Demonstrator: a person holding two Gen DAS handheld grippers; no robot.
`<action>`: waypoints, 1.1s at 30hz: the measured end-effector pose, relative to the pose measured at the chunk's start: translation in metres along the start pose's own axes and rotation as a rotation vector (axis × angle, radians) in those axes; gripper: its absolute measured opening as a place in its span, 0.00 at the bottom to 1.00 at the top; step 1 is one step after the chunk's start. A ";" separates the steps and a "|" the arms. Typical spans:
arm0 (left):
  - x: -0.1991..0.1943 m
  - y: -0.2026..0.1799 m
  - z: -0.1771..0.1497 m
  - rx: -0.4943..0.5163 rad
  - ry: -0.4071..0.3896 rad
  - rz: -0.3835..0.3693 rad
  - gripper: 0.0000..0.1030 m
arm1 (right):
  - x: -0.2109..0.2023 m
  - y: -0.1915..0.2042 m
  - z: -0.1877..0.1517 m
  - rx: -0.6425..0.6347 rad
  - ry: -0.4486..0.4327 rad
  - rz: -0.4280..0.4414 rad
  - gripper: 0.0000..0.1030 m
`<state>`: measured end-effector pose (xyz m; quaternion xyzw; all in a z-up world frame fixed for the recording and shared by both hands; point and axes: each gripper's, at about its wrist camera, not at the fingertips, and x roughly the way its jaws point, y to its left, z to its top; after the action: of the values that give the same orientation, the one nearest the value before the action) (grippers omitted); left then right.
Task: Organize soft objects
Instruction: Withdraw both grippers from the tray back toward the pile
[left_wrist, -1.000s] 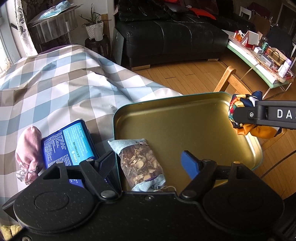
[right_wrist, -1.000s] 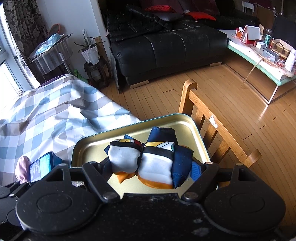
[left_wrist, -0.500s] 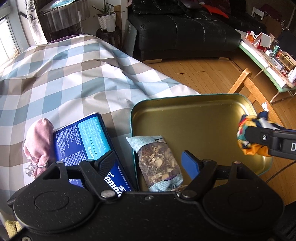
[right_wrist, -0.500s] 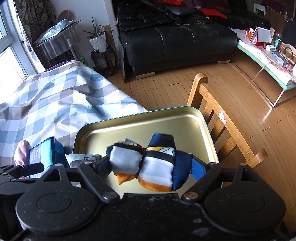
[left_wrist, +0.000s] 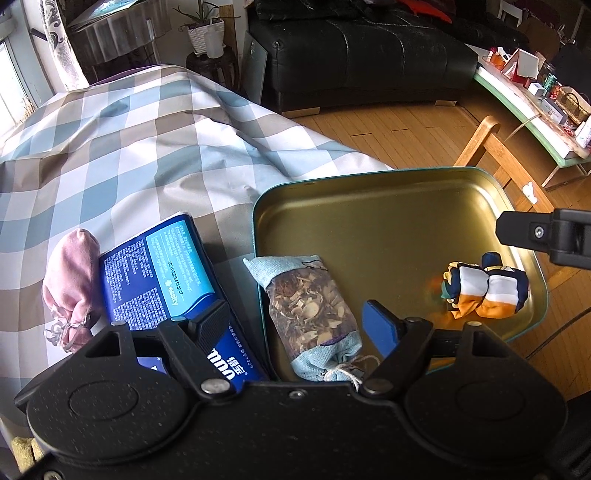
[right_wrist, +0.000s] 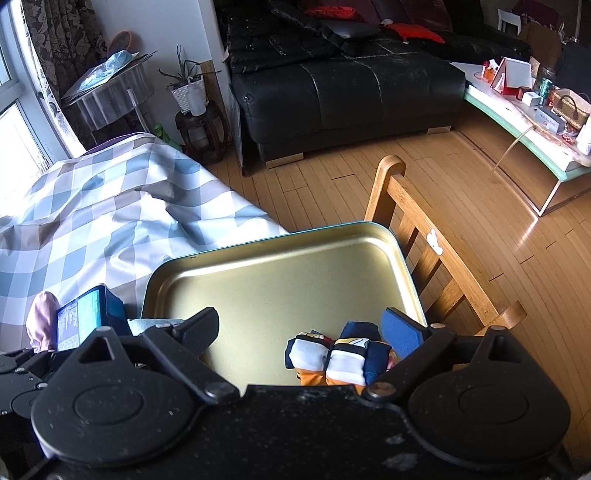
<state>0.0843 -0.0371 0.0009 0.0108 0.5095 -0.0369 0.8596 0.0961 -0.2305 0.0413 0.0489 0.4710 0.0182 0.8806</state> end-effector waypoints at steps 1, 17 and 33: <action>0.000 0.000 0.000 0.001 0.000 0.002 0.73 | 0.000 0.000 0.000 0.002 0.002 -0.002 0.93; -0.007 -0.012 -0.012 0.036 0.020 0.005 0.73 | 0.005 -0.001 0.000 -0.002 0.012 -0.032 0.93; -0.024 -0.014 -0.029 0.041 0.013 0.035 0.73 | -0.003 0.004 0.000 -0.037 -0.044 -0.046 0.99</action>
<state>0.0467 -0.0483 0.0080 0.0377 0.5141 -0.0323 0.8563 0.0949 -0.2268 0.0444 0.0221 0.4520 0.0058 0.8917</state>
